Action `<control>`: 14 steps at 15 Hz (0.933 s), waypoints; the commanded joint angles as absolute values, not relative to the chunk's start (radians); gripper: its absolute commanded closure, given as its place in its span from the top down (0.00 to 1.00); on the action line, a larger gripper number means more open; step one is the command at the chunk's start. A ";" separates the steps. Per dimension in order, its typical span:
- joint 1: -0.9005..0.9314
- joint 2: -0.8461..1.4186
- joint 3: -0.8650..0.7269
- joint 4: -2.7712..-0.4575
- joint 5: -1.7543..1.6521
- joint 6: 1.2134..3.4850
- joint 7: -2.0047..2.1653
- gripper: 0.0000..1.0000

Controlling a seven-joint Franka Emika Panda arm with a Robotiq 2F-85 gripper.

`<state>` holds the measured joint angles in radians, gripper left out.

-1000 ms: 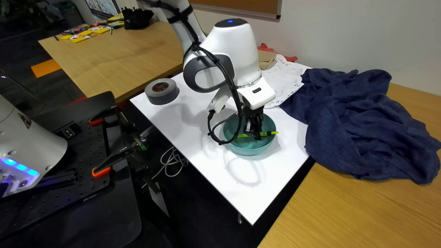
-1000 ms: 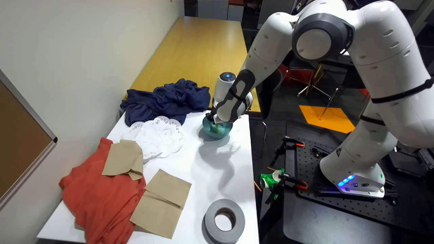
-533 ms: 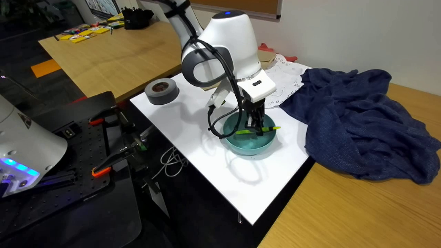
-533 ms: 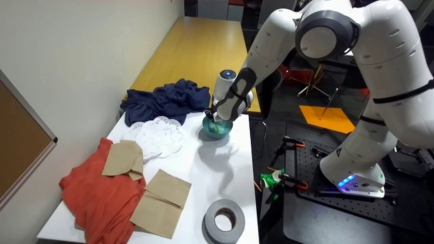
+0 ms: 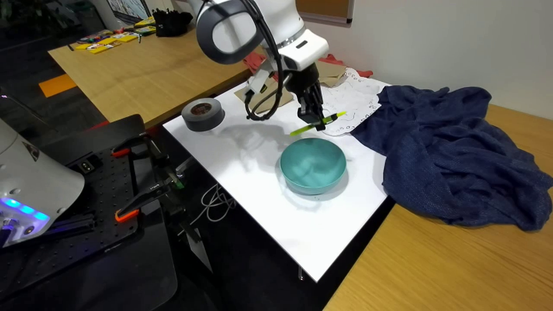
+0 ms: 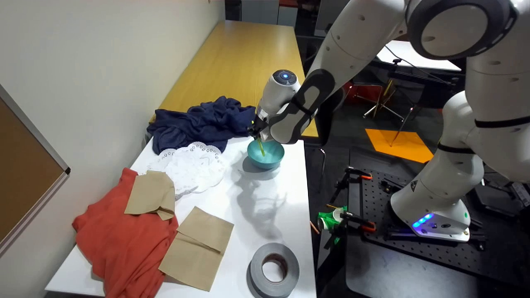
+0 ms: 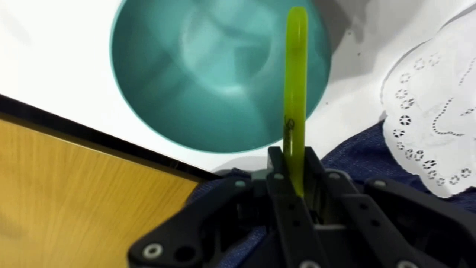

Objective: Take the yellow pen out of the blue bowl

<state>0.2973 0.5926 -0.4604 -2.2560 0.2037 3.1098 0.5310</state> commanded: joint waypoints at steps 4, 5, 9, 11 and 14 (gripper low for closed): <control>0.413 0.435 -0.421 -2.378 0.167 3.132 0.447 0.04; 0.414 0.432 -0.399 -2.379 0.160 3.125 0.435 0.04; 0.338 0.454 -0.234 -2.374 0.125 3.119 0.332 0.04; 0.276 0.471 -0.128 -2.364 0.116 3.112 0.271 0.04; 0.195 0.519 -0.002 -2.344 0.103 3.109 0.187 0.04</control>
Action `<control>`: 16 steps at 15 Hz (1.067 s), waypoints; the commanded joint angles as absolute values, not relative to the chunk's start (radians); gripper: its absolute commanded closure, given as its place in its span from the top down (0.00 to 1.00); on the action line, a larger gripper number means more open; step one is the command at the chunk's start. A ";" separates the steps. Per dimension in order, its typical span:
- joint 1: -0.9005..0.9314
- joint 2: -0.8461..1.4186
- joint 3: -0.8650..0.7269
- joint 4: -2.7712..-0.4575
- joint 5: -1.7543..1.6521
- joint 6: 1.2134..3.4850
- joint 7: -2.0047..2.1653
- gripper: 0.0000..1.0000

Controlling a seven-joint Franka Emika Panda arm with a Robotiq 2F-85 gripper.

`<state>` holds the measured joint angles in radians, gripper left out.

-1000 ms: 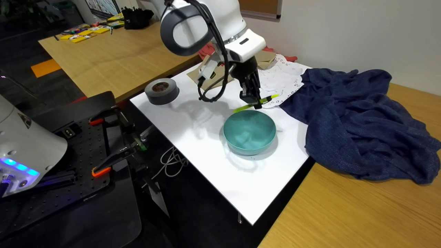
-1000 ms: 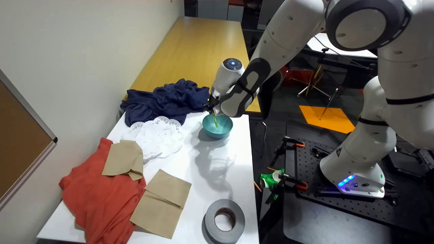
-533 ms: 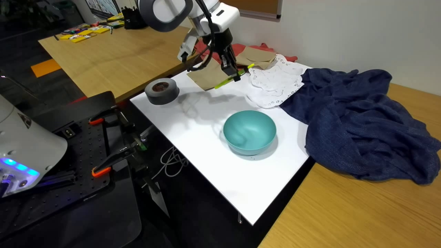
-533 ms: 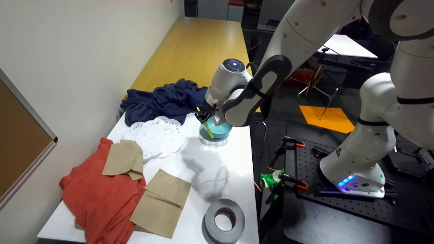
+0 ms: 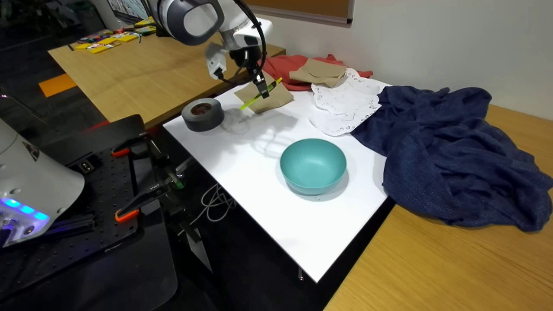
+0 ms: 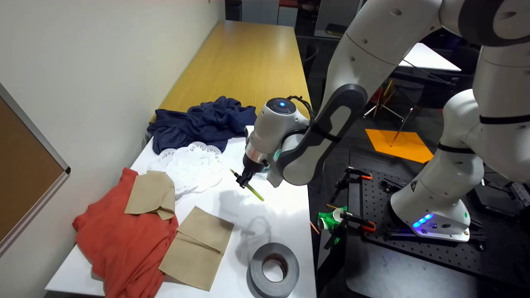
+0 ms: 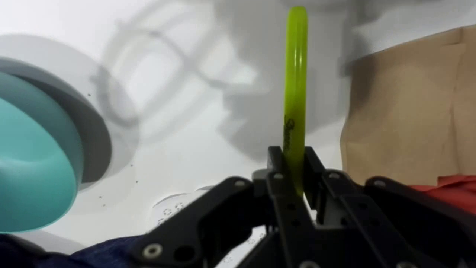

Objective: Take the yellow pen out of the blue bowl

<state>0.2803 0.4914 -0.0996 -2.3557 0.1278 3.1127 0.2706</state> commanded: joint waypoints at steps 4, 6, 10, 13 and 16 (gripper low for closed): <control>0.150 0.578 0.051 -2.327 0.066 3.091 0.103 0.04; 0.135 0.603 0.064 -2.319 0.048 3.079 0.075 0.04; 0.148 0.615 0.053 -2.317 0.027 3.072 0.059 0.46; 0.161 0.600 0.043 -2.325 0.020 3.078 0.059 0.69; 0.164 0.594 0.043 -2.326 0.014 3.084 0.060 0.92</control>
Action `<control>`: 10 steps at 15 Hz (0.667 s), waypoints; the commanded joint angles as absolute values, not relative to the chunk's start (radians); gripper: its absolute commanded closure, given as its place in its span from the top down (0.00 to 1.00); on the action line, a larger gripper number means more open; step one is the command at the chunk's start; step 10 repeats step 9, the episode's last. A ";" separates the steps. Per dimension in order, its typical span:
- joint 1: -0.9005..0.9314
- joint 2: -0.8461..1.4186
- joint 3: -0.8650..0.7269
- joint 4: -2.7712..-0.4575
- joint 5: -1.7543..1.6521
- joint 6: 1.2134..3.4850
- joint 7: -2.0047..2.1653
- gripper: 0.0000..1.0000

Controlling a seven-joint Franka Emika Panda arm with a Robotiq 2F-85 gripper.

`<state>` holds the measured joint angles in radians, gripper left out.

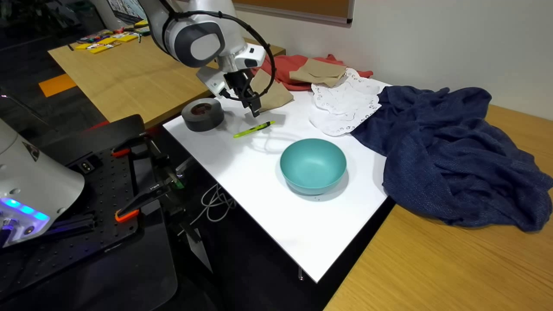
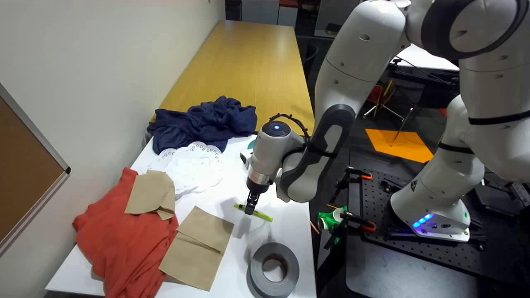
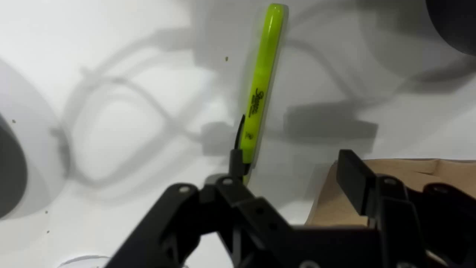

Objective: Take the yellow pen out of the blue bowl

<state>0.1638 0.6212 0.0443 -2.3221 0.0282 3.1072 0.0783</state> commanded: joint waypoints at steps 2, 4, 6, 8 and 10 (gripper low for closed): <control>0.167 0.591 0.040 -2.329 0.011 3.087 0.063 1.00; 0.167 0.588 0.040 -2.332 0.012 3.090 0.065 1.00; 0.162 0.584 0.043 -2.337 0.017 3.091 0.069 1.00; 0.162 0.614 0.046 -2.319 0.023 3.105 0.076 1.00; 0.162 0.614 0.046 -2.319 0.023 3.105 0.076 1.00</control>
